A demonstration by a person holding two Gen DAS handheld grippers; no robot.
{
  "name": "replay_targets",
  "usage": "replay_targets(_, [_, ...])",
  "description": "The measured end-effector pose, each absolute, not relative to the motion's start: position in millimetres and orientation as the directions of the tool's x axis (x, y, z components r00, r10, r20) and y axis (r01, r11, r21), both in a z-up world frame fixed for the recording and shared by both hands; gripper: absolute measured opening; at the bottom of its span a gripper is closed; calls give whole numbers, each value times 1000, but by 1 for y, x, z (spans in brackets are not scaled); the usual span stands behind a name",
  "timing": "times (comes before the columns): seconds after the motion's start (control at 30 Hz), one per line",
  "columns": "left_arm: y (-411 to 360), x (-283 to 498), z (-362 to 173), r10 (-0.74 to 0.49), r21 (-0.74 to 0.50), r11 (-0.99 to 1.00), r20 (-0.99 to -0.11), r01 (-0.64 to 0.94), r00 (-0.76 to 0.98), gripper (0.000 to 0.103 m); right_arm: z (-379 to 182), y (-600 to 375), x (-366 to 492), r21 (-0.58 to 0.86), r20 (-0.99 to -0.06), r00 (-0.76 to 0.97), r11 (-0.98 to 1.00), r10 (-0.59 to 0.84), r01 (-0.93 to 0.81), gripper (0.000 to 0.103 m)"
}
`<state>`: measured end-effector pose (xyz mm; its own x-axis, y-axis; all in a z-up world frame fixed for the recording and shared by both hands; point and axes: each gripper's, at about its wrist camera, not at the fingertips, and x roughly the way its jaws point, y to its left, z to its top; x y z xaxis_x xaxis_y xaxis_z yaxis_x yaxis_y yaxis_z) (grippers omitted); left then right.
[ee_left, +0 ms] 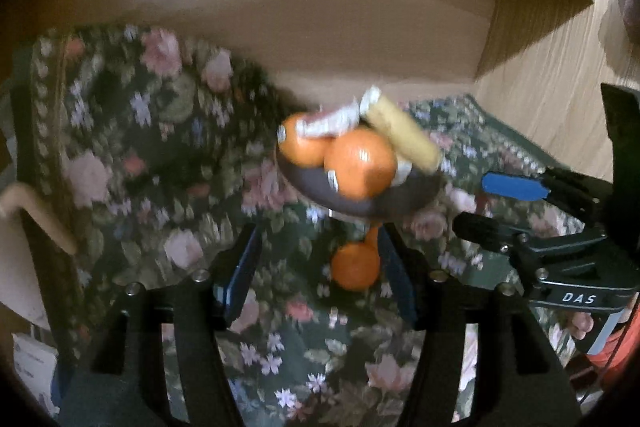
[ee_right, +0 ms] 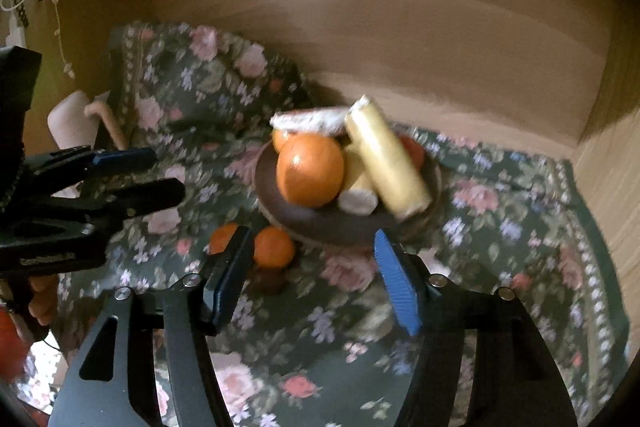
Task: Organize fruits
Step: 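Open both tools over the plate and lift them away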
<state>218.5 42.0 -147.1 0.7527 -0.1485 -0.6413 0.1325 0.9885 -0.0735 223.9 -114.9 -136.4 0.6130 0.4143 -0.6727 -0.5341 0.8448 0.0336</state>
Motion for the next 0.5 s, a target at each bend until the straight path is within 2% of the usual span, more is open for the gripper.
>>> replay_targets(0.33, [23, 237, -188, -190, -109, 981, -731, 162, 655, 57, -157, -129, 226, 78, -718, 576, 868, 391, -491, 59])
replay_targets(0.4, [20, 240, -190, -195, -108, 979, -736, 173, 648, 52, -158, -130, 228, 85, -721, 570, 866, 394, -492, 59])
replay_targets(0.47, [19, 244, -192, -204, -116, 977, -744, 178, 636, 41, -159, -129, 229, 100, -722, 559, 862, 407, -498, 59])
replay_targets(0.5, [20, 246, -193, -215, -127, 975, -748, 183, 628, 40, -159, -127, 231, 109, -725, 550, 857, 415, -503, 59])
